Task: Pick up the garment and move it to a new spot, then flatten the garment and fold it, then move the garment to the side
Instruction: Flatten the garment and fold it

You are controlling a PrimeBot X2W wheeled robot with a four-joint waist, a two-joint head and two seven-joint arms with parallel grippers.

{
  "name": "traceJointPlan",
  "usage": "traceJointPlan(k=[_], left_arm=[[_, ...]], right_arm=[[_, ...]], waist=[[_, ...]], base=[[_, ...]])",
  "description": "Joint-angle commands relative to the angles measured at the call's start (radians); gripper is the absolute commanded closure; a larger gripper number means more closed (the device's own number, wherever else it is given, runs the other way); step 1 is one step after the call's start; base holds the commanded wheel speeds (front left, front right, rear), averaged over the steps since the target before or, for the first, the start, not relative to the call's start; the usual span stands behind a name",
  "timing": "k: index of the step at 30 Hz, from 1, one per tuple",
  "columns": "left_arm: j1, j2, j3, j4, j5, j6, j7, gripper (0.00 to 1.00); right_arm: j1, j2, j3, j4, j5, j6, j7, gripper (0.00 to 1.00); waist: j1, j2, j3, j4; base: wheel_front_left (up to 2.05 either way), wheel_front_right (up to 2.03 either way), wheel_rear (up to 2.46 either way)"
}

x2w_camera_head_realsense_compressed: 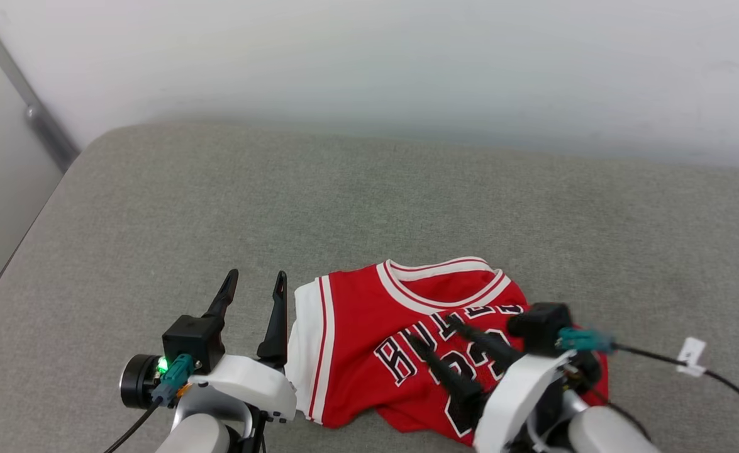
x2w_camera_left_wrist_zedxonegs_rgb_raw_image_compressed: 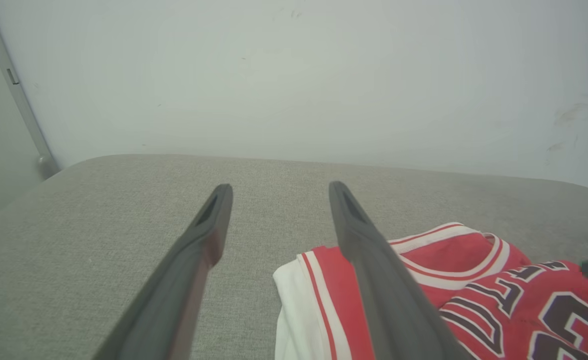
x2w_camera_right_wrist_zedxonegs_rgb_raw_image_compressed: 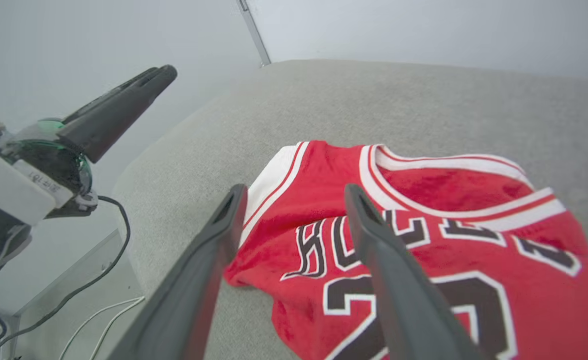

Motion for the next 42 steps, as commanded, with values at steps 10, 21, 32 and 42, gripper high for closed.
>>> traceJointPlan(k=[10,21,32,42], left_arm=[[0.026,0.017,0.001,-0.012,-0.007,0.005,-0.001,0.0],[0.002,0.01,-0.009,-0.023,-0.002,0.005,-0.001,0.0],[-0.059,-0.018,-0.018,-0.012,0.015,-0.004,-0.006,0.0],[-0.064,-0.03,-0.005,0.01,0.022,-0.008,-0.009,0.0]], right_arm=[[0.066,-0.088,-0.396,0.037,-0.029,0.0,0.114,0.0],[0.081,-0.122,-0.572,0.056,0.005,0.0,0.46,0.0],[-0.003,-0.111,-0.501,0.127,0.014,0.0,0.612,0.0],[-0.01,-0.091,-0.431,0.23,0.061,0.0,0.613,1.0]], waist=[[-0.0001,0.0,-0.041,-0.056],[-0.0001,0.0,0.006,-0.06],[-0.0001,0.0,0.117,-0.011],[-0.0001,0.0,0.113,-0.005]], base=[[0.0,0.0,0.0],[0.0,0.0,0.0],[0.0,0.0,0.0],[0.0,0.0,0.0]])
